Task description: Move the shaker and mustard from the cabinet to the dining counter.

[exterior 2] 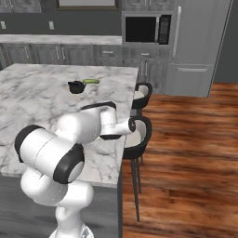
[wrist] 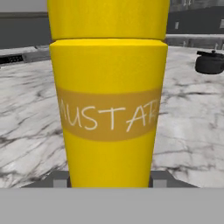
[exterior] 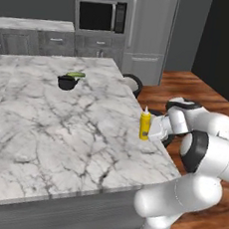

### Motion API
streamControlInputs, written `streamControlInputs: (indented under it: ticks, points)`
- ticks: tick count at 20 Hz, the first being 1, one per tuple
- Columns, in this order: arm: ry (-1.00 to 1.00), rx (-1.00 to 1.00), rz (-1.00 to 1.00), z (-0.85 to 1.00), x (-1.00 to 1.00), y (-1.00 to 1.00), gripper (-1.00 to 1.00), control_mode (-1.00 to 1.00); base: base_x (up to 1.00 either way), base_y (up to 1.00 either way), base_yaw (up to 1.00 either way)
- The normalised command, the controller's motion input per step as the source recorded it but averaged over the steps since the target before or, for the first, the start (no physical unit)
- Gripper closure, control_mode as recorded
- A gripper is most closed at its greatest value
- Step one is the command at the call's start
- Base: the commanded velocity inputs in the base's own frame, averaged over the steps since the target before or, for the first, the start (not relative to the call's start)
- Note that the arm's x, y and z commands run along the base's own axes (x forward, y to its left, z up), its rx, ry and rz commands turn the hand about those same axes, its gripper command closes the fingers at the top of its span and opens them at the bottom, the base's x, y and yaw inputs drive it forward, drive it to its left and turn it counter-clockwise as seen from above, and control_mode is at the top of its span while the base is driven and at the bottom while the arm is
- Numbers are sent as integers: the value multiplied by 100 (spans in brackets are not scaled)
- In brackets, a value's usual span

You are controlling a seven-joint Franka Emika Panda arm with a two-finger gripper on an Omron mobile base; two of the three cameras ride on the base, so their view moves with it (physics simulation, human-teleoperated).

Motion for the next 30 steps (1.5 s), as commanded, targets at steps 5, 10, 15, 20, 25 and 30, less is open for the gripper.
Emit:
streamControlInputs:
  ticks: [5, 10, 15, 20, 25, 30]
  points:
    - [-3, 2, 2, -9, 3, 0, 100, -100, 0, 0, 0]
    - [-3, 3, 1, -3, 1, 0, 100, -100, 0, 0, 0]
    - [-1, 4, 1, -1, 1, -3, 100, -100, 0, 0, 0]
    - [-1, 5, 3, -2, 0, -3, 100, -100, 0, 0, 0]
    - [-5, 4, 4, -1, 0, 0, 100, -100, 0, 0, 0]
    - [-8, 2, 4, 0, 0, 0, 100, -100, 0, 0, 0]
